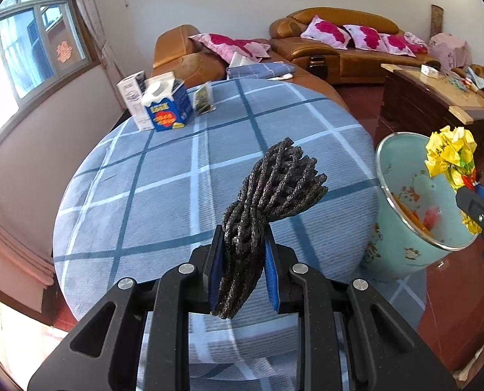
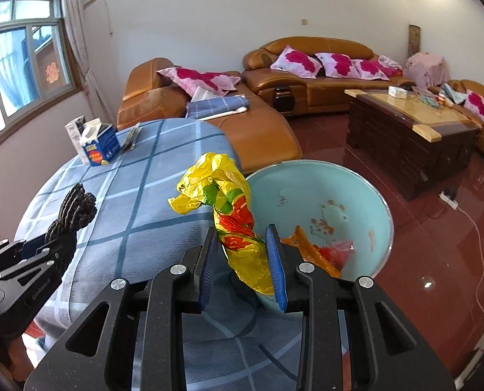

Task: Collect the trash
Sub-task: 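Carry the black rope and yellow bag over the teal bucket with both grippers, then open the right gripper to drop the yellow bag while the left releases the rope into the bucket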

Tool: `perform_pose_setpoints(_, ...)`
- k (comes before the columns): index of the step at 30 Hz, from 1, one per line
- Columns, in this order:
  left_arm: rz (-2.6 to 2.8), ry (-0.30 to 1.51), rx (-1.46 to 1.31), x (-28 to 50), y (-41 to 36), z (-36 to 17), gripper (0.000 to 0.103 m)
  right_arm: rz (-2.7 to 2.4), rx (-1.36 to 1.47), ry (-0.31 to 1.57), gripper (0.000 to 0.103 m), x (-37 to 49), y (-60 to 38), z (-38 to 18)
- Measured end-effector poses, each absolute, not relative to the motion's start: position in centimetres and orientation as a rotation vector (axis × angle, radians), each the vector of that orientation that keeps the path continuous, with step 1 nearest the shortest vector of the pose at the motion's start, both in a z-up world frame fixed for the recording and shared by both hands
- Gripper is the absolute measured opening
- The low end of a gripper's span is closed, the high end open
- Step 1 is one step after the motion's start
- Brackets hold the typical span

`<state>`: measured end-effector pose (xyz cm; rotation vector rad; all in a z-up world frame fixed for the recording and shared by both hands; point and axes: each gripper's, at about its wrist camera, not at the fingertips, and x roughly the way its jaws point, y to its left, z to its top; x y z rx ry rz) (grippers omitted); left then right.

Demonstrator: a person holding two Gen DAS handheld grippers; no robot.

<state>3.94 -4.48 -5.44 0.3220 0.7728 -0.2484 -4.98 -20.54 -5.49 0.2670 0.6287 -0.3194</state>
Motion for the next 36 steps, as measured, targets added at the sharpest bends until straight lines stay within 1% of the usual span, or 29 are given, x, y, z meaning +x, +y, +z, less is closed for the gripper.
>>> perform_pose_setpoints(14,-0.372,0.758,0.356,4.4,-11.5,-5.5,0.023,-0.490,0.312,0.628,0.031,-5.2,-26.5,-6.7)
perform_pose_setpoints(22,-0.418,0.741,0.370,4.8,-15.7,-5.8,0.023,-0.555,0.378,0.674,0.031,-3.7,-30.9,-9.3)
perform_pose_setpoints(26,-0.435,0.745,0.376,4.9,-17.1,-6.1,0.023,-0.532,0.412,0.661,0.033,-3.0,-32.0,-10.0)
perform_pose_setpoints(29,-0.444,0.749,0.386,5.0,-18.0,-6.5,0.023,-0.522,0.412,0.646,0.040,-2.9,-32.2,-9.9)
perform_pose_setpoints(36,-0.466,0.745,0.401,4.9,-19.7,-6.9,0.023,-0.575,0.420,0.602,0.040,-4.2,-32.4,-8.9)
